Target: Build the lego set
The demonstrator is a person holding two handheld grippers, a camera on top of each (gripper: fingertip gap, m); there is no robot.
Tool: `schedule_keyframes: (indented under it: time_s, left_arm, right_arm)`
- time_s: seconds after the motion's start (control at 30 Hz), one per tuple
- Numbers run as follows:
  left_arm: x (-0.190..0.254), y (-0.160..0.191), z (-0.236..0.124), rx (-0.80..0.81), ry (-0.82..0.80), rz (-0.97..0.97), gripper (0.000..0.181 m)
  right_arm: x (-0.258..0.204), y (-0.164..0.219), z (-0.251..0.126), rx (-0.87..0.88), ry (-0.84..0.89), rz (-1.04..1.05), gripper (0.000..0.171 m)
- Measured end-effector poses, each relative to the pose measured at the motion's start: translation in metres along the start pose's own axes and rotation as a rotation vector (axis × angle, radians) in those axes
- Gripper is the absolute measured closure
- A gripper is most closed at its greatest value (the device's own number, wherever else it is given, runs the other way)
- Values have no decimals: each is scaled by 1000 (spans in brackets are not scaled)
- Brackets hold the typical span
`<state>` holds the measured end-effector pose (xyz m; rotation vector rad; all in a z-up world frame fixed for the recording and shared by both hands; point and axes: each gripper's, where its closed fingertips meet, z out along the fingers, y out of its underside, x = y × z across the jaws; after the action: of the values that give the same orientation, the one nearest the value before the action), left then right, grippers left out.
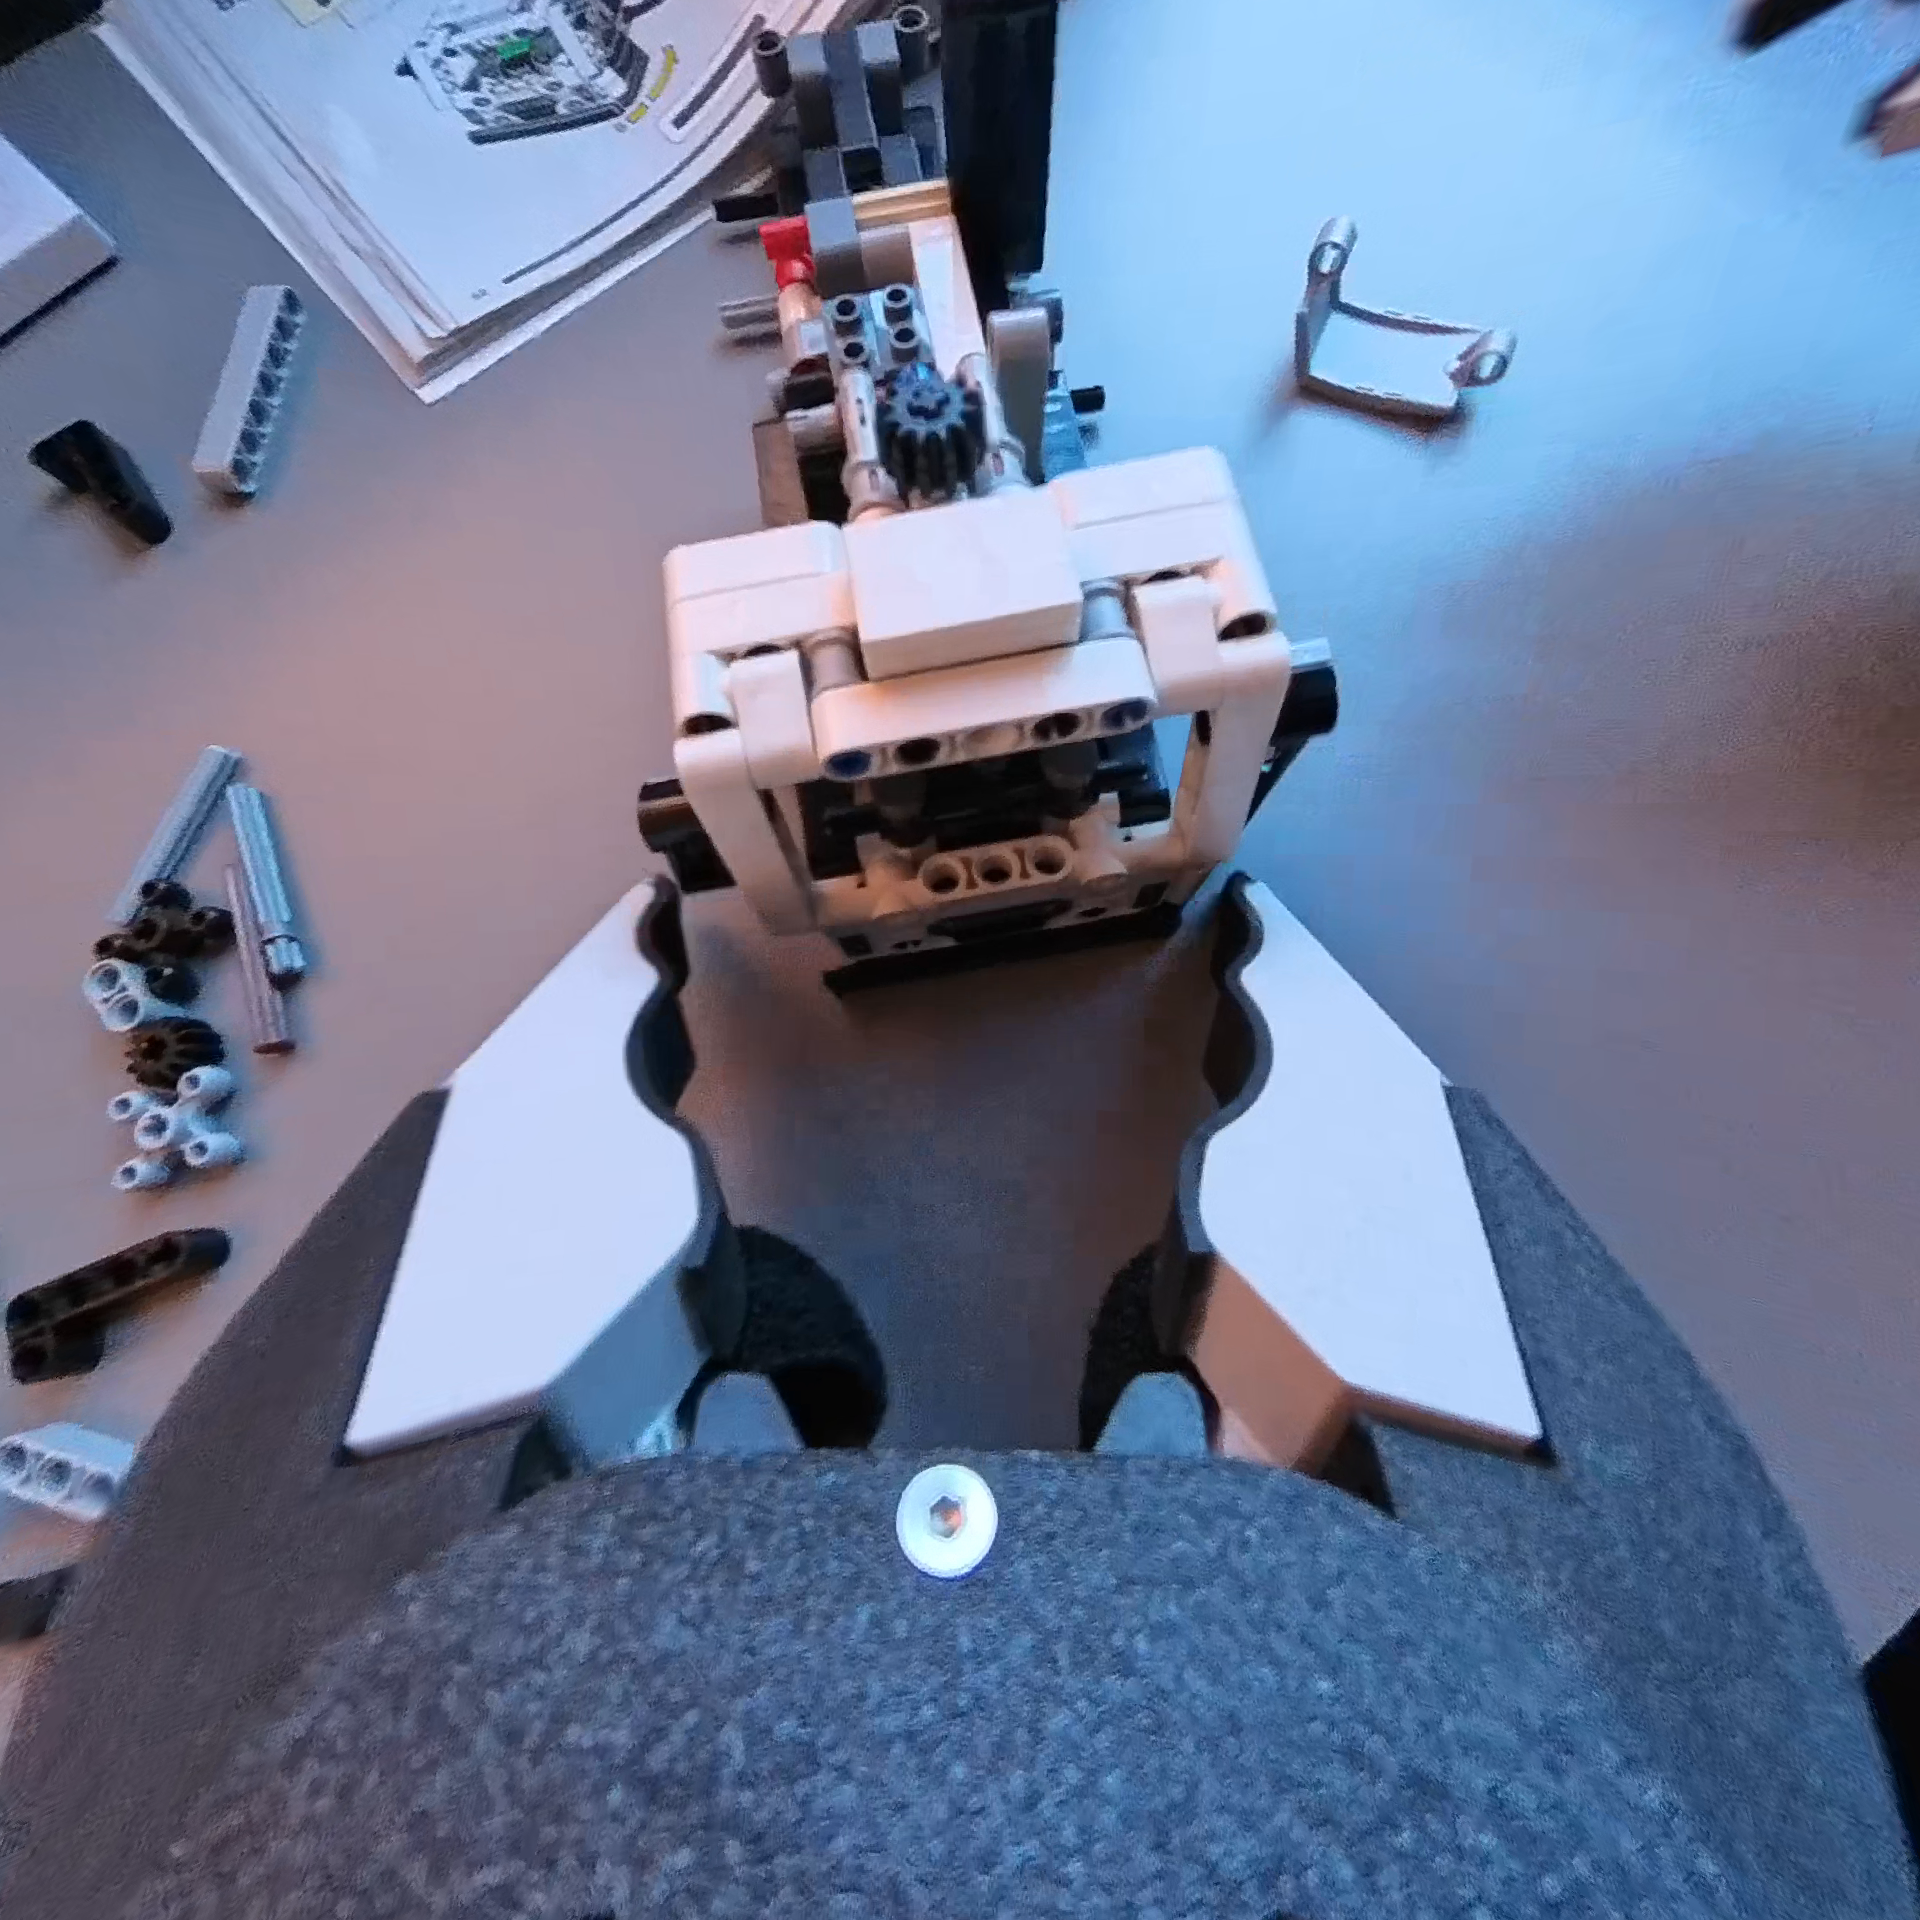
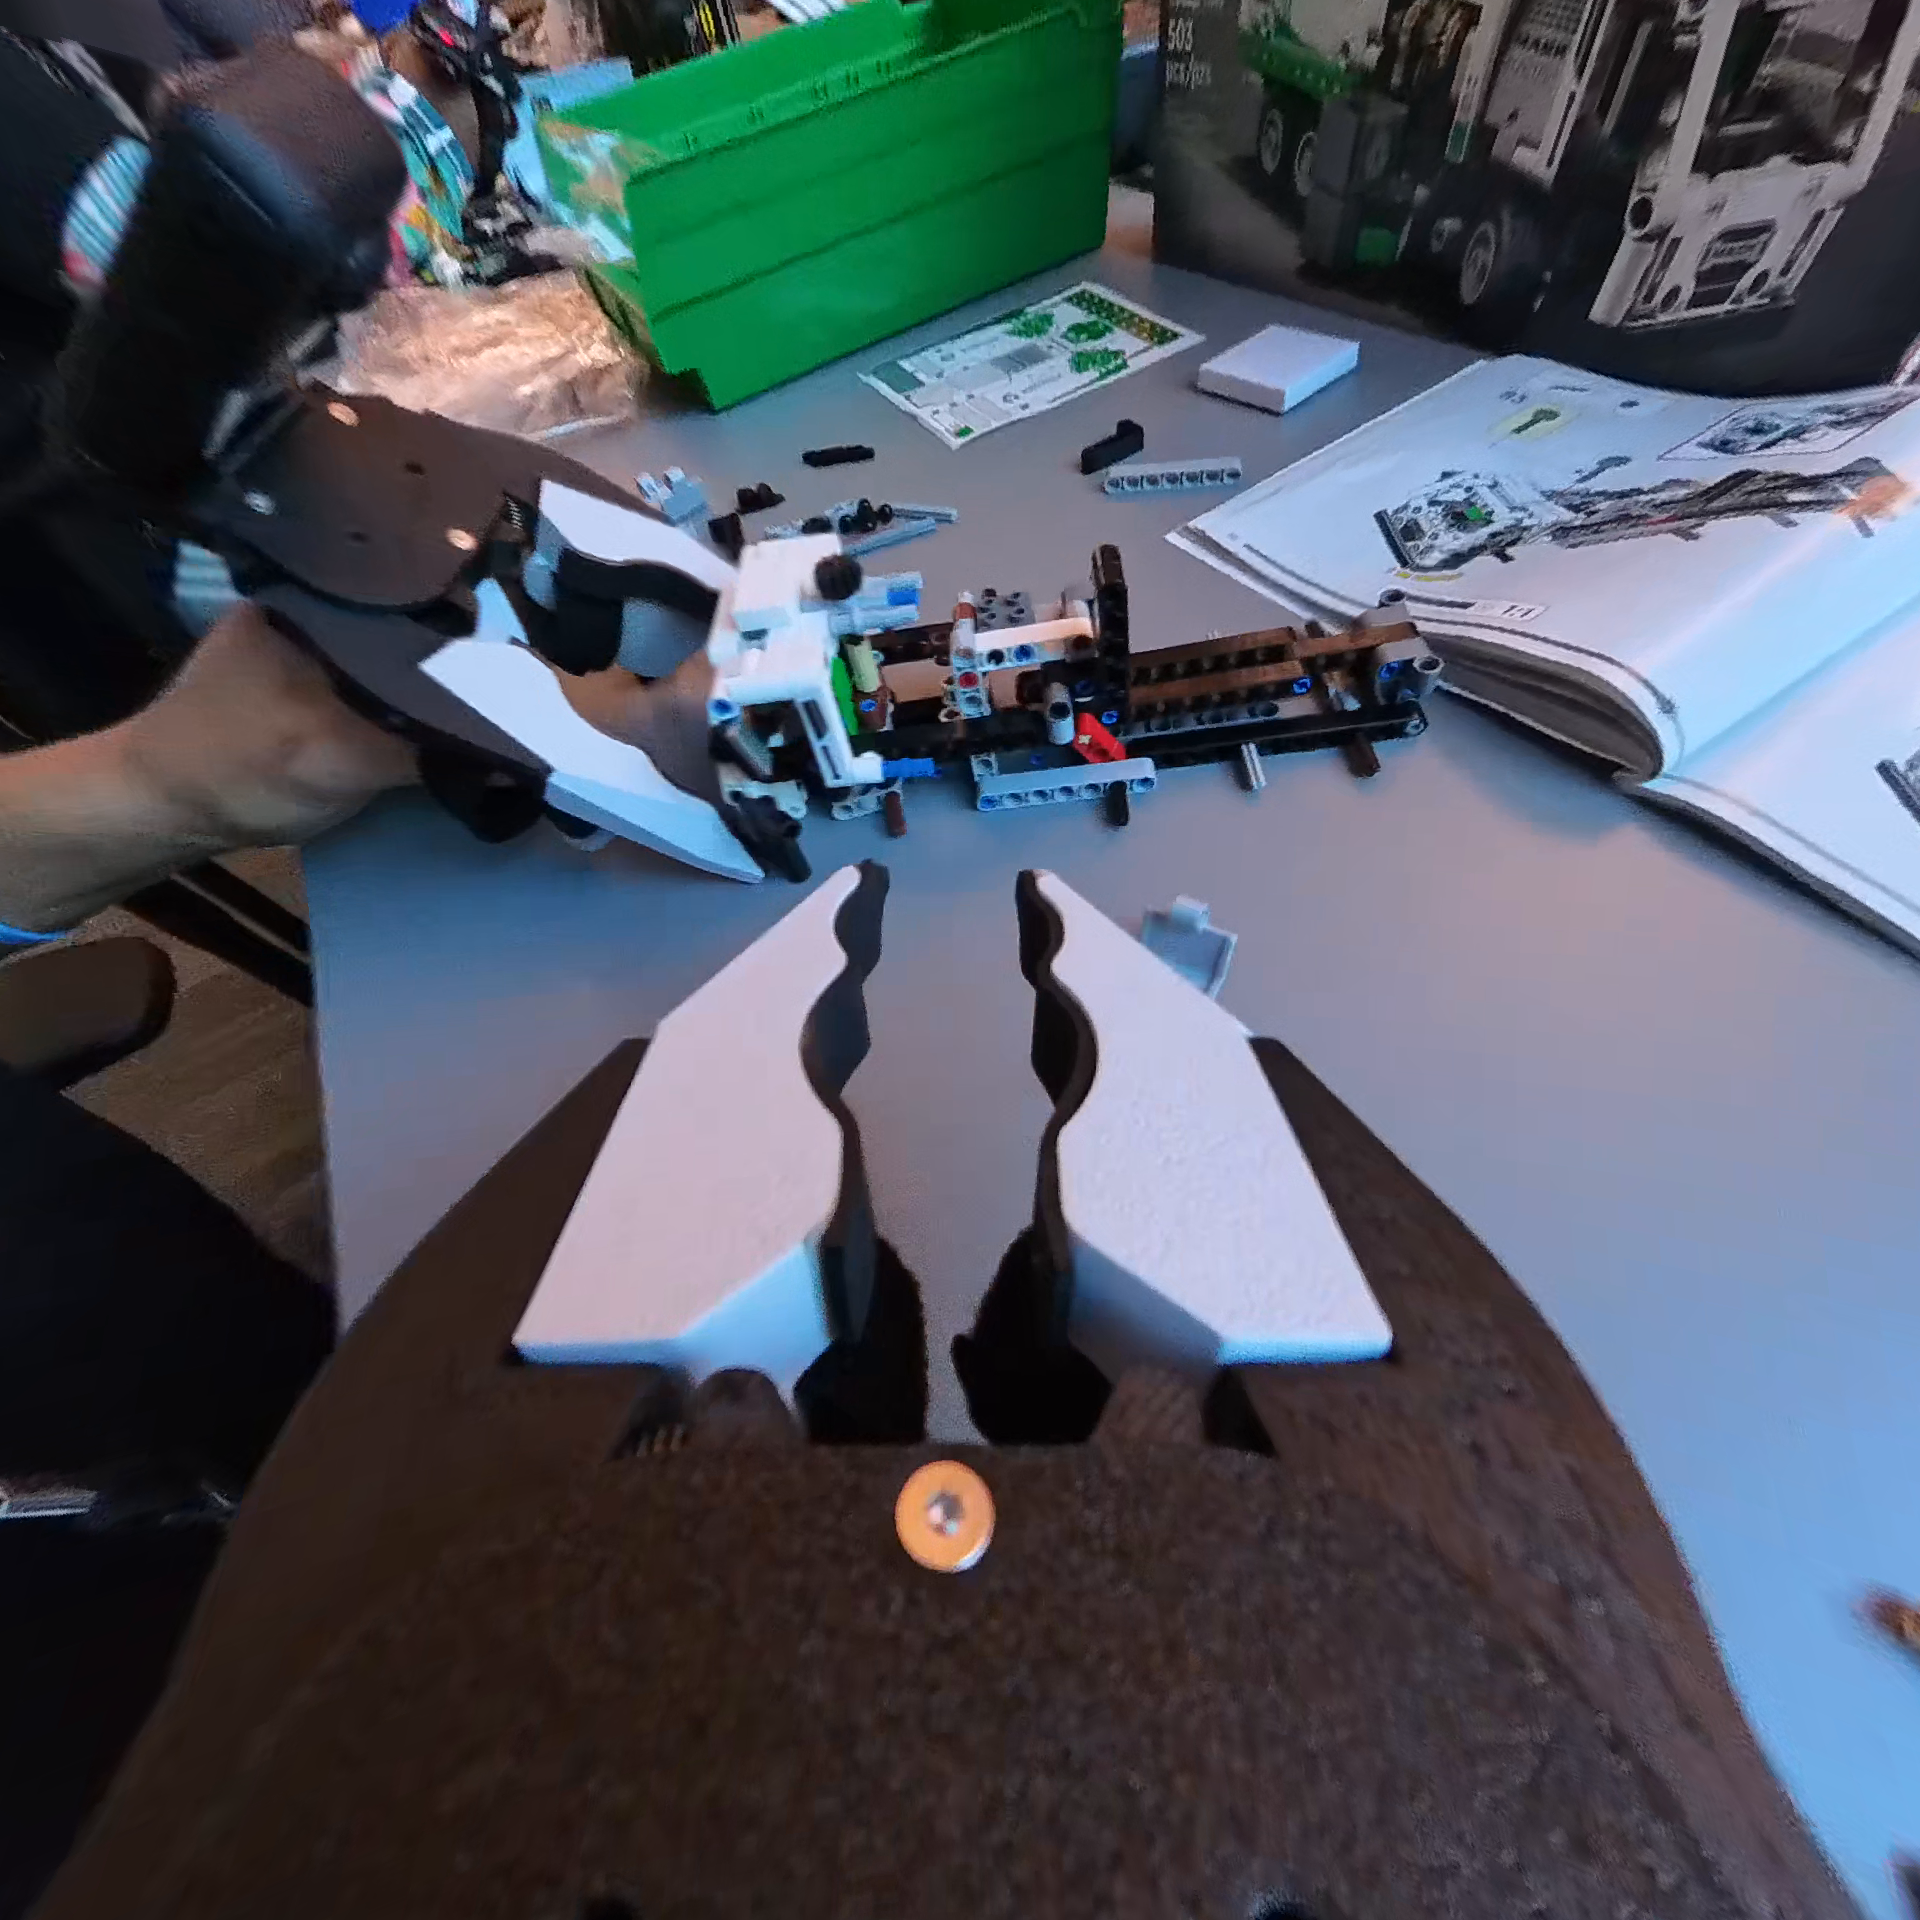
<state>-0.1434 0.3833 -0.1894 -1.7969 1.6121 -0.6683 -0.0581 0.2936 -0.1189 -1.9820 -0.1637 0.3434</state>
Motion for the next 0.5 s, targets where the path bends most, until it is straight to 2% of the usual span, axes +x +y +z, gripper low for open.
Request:
schedule_keyframes:
  time_s: [0.1,0.3,0.33,0.5]
  left_arm:
    - [-2,-1,-1,9,-51,2,77]
    - [7,-5,10,-32,-29,-92,72]
    - [8,-6,11,-29,-34,-92,81]
    - [14,-5,8,-22,6,-61,91]
  right_arm:
    - [-11,7,-18,38,-2,60,147]
    - [-31,26,-46,44,52,64,148]
    - [-32,28,-50,42,68,56,148]
    - [-37,36,-61,21,94,52,148]
